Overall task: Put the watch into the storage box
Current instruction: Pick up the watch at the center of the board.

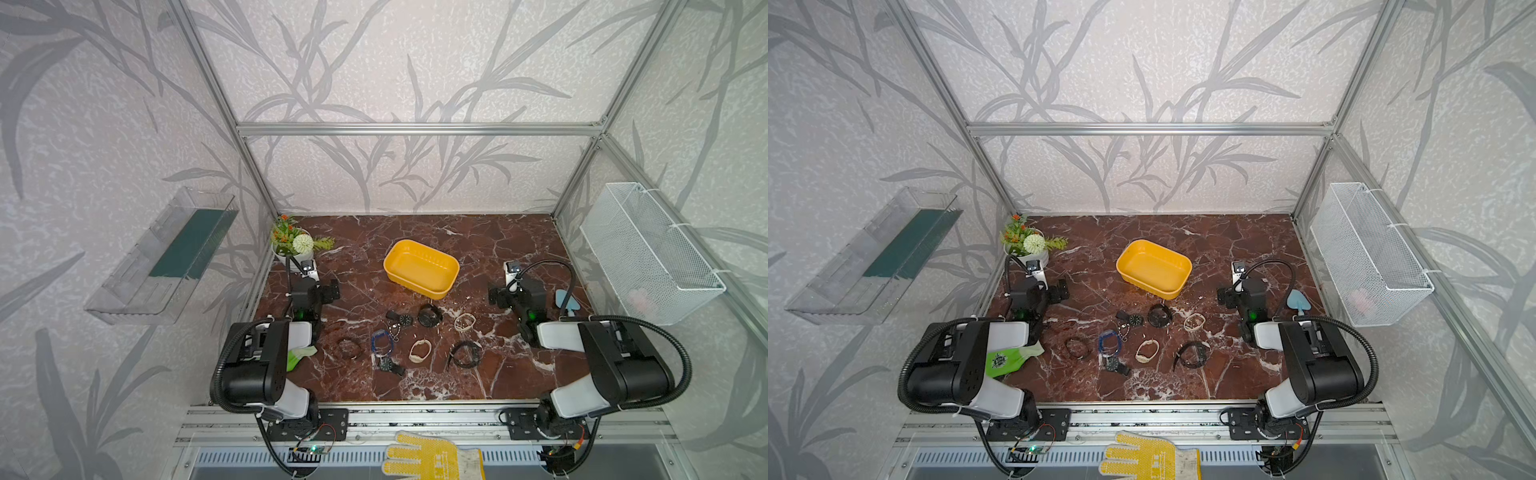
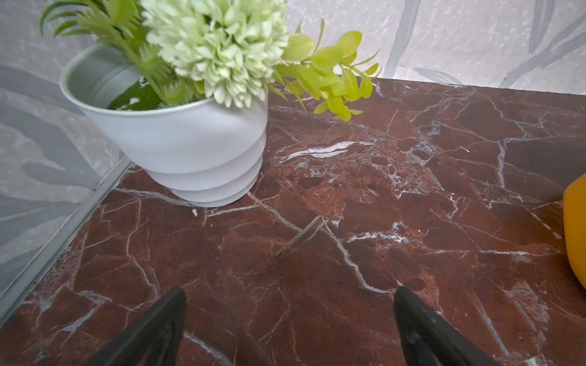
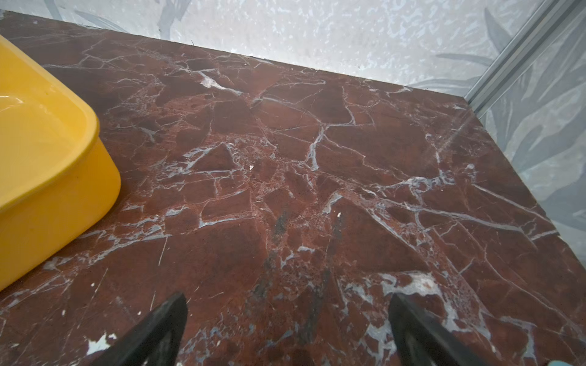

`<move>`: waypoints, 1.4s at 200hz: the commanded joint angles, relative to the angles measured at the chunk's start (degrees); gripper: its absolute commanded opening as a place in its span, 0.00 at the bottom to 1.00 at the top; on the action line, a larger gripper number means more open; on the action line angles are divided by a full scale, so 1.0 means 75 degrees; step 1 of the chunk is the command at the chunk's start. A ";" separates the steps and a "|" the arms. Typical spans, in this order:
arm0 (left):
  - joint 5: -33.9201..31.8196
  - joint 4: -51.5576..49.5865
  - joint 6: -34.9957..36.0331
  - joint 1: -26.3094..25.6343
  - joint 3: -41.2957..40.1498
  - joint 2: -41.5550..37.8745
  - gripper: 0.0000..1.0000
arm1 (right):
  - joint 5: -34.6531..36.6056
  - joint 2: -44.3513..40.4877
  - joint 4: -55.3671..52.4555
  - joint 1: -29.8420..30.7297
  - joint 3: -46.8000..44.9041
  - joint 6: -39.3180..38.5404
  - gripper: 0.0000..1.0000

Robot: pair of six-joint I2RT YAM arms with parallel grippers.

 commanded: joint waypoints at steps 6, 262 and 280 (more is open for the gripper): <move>0.0002 -0.0037 0.0040 0.0026 0.0139 0.0018 1.00 | -0.0019 -0.0007 0.0021 -0.0040 0.0200 0.0065 0.99; 0.0221 -0.0022 0.0067 0.0047 0.0113 0.0000 0.99 | -0.0250 -0.0013 0.0045 0.0018 0.0172 -0.0095 0.99; 0.0178 -0.0056 0.0033 0.0073 0.0148 0.0018 0.99 | -0.0309 -0.0031 0.0024 -0.0052 0.0190 -0.0042 0.99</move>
